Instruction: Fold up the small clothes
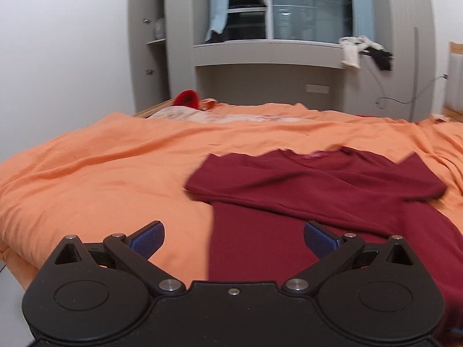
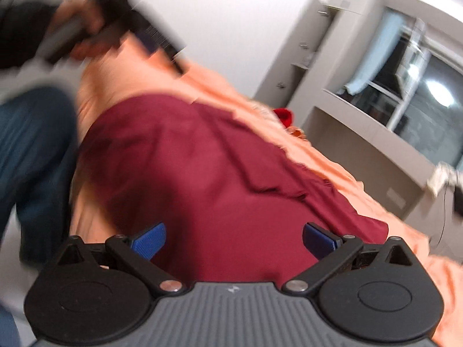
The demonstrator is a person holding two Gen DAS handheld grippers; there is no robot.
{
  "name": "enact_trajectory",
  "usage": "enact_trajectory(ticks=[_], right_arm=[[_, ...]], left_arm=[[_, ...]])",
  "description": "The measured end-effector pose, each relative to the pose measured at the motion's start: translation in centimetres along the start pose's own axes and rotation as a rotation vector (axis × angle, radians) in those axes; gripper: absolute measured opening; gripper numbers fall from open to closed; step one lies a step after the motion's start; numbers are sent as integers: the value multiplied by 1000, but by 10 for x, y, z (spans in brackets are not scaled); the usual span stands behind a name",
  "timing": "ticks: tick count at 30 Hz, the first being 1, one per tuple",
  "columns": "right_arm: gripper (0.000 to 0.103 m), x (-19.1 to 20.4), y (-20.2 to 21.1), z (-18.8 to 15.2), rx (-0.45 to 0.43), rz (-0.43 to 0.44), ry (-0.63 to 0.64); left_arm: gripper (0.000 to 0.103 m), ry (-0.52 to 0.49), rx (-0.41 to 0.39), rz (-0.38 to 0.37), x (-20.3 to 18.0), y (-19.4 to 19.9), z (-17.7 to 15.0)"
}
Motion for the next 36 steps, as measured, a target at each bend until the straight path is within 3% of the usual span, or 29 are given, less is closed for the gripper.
enact_trajectory(ticks=[5,10,21,26,29,36], right_arm=[[103,44,0,-20,85,-79,260],[103,70,-11,-36,162,-79,362],[103,88,-23,-61,273,-206,566],[101,102,-29,-66,257,-288,708],[82,108,-26,-61,221,-303,744],[26,116,-9,-41,163,-209,732]], left_arm=[[102,-26,32,-53,-21,7,-23],[102,-40,42,-74,-31,15,-35],[102,-54,36,-75,-30,33,-40],[102,-46,41,-86,-33,35,-42],[102,-52,36,-85,-33,37,-43],[102,-9,-3,-76,-21,48,-46]])
Point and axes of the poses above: each gripper's, at about its wrist camera, not at the fingertips, and y roughly against the way its jaws point, x to its left, z to its top, the point moved 8 cm from there along -y, roughly the way its jaws point, and after that the axes turned 7 degrees about y, right-handed, at the moved point
